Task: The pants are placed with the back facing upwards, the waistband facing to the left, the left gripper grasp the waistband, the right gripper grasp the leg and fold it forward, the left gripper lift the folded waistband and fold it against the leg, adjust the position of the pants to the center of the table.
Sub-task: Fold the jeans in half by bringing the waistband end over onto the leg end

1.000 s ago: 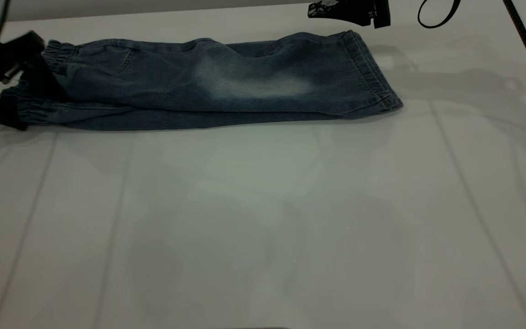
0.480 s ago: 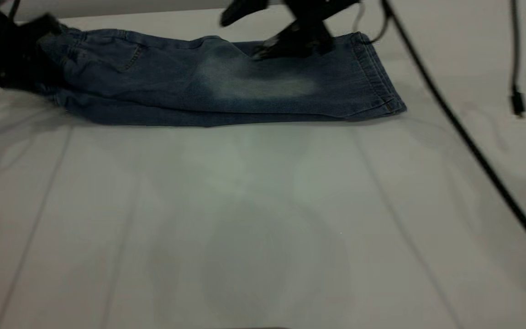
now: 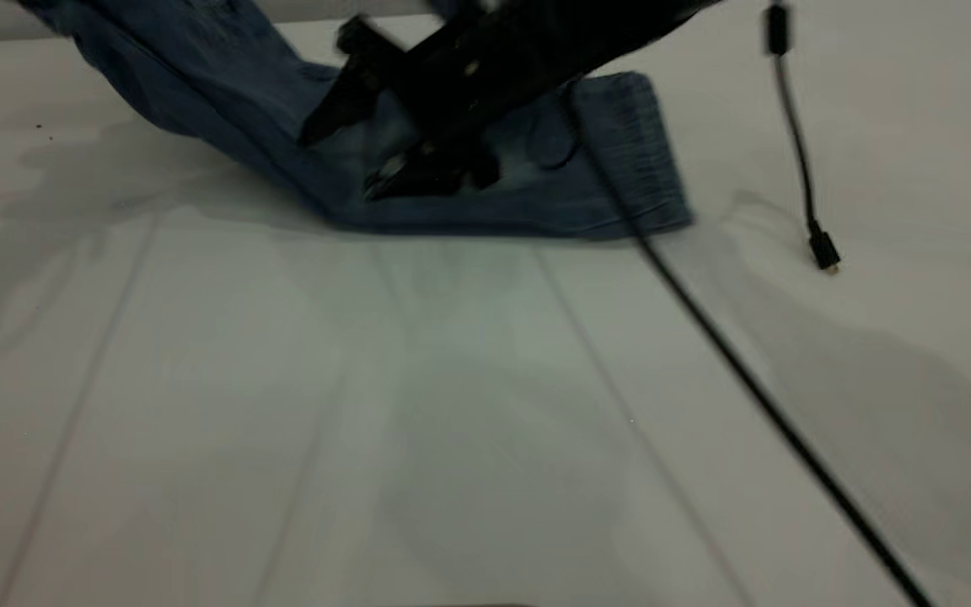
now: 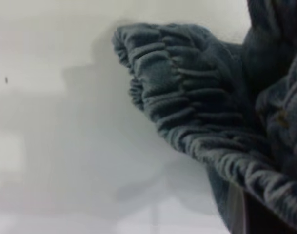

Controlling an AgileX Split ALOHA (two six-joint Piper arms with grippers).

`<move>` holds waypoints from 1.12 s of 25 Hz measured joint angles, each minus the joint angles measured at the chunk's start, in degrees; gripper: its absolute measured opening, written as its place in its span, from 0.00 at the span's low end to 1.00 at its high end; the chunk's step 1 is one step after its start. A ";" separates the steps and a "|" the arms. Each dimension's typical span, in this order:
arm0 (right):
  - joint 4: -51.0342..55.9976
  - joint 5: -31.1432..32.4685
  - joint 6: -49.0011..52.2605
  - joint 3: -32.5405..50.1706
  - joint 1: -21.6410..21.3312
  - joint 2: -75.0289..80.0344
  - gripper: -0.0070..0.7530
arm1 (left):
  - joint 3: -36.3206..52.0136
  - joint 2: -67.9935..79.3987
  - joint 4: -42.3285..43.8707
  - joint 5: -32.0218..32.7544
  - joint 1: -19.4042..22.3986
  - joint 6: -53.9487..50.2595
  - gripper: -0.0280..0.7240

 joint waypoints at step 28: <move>-31.77 26.69 14.84 -36.53 -24.06 -8.90 0.65 | 0.00 8.18 -1.00 -10.53 -30.98 6.81 0.17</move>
